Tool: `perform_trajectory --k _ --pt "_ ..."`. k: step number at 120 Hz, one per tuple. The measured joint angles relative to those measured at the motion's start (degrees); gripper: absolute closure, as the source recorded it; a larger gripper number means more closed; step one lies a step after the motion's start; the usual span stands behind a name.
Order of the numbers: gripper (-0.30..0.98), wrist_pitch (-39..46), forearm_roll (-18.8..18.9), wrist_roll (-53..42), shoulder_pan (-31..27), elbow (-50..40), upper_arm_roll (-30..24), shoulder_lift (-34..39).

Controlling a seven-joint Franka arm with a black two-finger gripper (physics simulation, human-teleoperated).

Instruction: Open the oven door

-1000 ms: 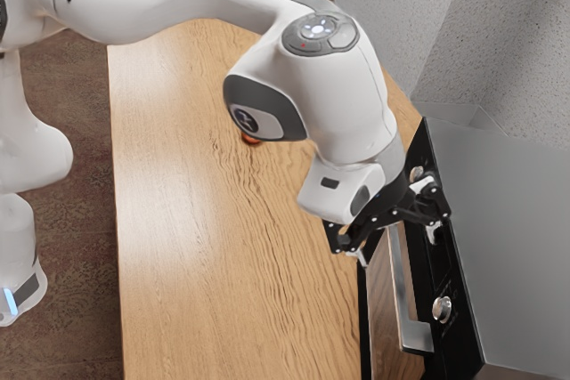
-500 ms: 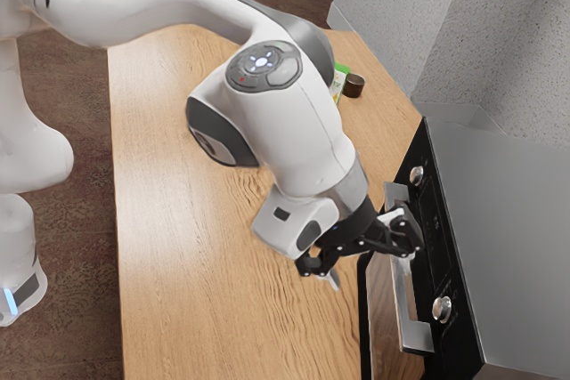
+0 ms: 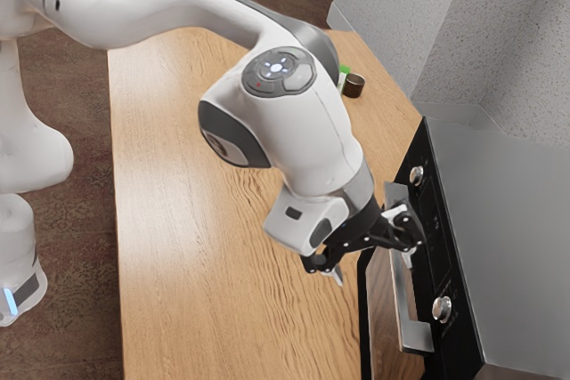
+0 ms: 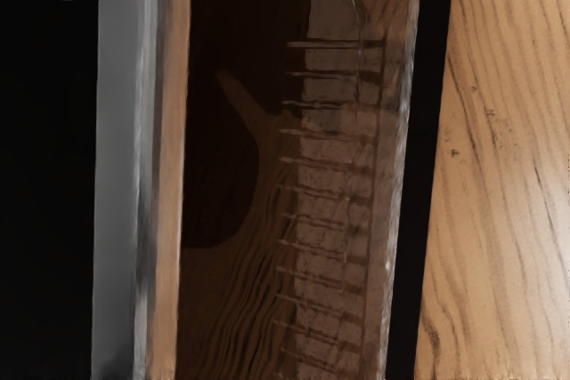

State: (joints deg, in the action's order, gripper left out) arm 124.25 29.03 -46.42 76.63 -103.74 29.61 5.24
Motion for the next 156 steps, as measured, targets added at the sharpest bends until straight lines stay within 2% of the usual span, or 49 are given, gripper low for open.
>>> perform_trajectory --k 53,68,76,85,91,93,95,97,98,99,100,101,102,104,109,112,115,117,120,122,124,126,128,132,137,141,145,156 --pt "-0.01 0.39 -3.78 1.17 0.21 -1.62 2.59 0.62" --pt "0.00 0.30 -3.78 1.85 1.72 -3.79 2.45 2.41" --pt "0.01 0.24 -2.59 2.44 3.01 -5.51 1.89 3.22" --pt "0.03 0.12 -0.62 3.47 3.68 -8.51 -1.21 3.90" --pt "-0.02 -0.11 -0.04 4.40 2.89 -11.30 -5.28 4.25" --pt "-0.01 -0.58 0.37 4.80 0.63 -12.17 -8.13 4.43" --pt "0.04 -1.41 0.80 5.25 -2.36 -12.82 -11.70 4.69" --pt "0.14 -2.58 1.09 5.73 -5.86 -13.18 -15.98 5.04" --pt "0.24 -3.24 1.30 5.98 -7.60 -13.27 -18.12 5.23" --pt "0.38 -4.16 1.57 6.24 -9.74 -13.00 -20.89 5.44" --pt "0.43 -5.18 2.04 6.52 -11.51 -12.43 -23.65 5.64" --pt "0.72 -6.60 2.78 6.81 -14.12 -10.72 -27.17 5.83" --pt "0.88 -7.86 3.83 7.16 -15.41 -9.20 -30.08 6.03" --pt "0.79 -10.74 6.12 7.84 -13.83 -4.54 -35.61 6.35" --pt "0.64 -19.06 13.38 9.05 -0.40 10.41 -49.10 6.85" --pt "0.56 -24.01 18.16 9.43 5.39 19.59 -54.59 7.03" --pt "0.48 -28.82 23.04 9.71 8.61 28.07 -58.06 7.16" --pt "0.43 -31.91 26.19 9.86 9.74 34.21 -59.10 7.18" --pt "0.36 -36.23 30.15 10.06 8.68 42.49 -57.65 7.12" --pt "0.32 -38.90 32.03 10.19 6.60 47.50 -55.61 6.97" --pt "0.28 -41.33 32.54 10.29 3.40 52.09 -51.08 6.38" --pt "0.25 -43.25 31.19 10.40 -2.21 55.43 -43.67 4.79" --pt "0.22 -44.71 27.69 10.51 -10.65 57.78 -36.57 2.49" --pt "0.18 -46.99 16.74 10.83 -29.20 60.16 -25.47 -3.37" --pt "0.13 -49.32 3.98 11.82 -49.56 58.84 -17.84 -9.24" --pt "0.10 -50.46 -3.69 12.84 -61.39 56.64 -15.18 -12.01" --pt "0.08 -50.86 -9.59 13.92 -67.32 54.05 -14.76 -14.22" --pt "0.04 -51.69 -21.82 16.06 -74.20 48.39 -19.73 -20.38"
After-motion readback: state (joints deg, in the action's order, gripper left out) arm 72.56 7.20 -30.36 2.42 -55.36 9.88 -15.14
